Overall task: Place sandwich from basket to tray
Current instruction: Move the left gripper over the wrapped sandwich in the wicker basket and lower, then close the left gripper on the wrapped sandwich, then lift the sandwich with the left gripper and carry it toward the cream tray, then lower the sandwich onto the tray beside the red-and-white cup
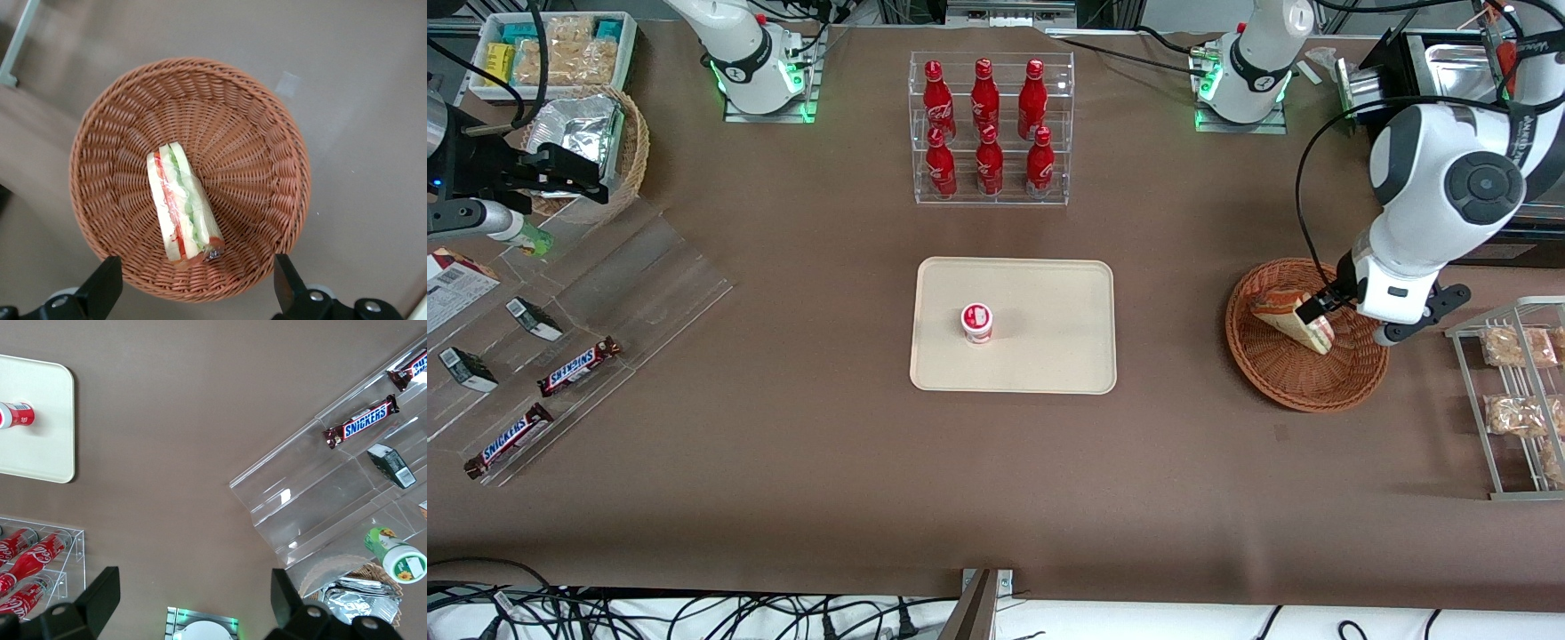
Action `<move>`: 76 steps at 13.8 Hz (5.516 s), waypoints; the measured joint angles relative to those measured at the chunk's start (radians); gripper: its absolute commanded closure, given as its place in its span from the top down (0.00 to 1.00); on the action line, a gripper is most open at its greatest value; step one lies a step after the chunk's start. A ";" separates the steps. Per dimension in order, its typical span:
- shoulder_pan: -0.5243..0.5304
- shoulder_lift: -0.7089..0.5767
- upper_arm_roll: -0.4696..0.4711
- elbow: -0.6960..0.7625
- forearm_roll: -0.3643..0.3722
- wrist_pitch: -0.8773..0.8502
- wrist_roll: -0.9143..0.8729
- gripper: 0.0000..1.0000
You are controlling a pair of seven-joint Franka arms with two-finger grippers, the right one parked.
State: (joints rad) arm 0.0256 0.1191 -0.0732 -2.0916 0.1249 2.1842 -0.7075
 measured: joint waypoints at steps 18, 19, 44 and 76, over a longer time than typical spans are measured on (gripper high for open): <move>0.058 0.101 0.004 -0.238 0.085 0.409 -0.215 1.00; 0.071 0.109 0.004 -0.239 0.098 0.423 -0.215 1.00; 0.056 0.061 -0.118 0.114 0.047 -0.081 -0.175 0.00; -0.307 0.597 -0.330 0.472 0.112 -0.024 0.045 0.47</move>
State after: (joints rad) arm -0.2811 0.7159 -0.4030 -1.6194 0.2365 2.1607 -0.6621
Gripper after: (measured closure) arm 0.806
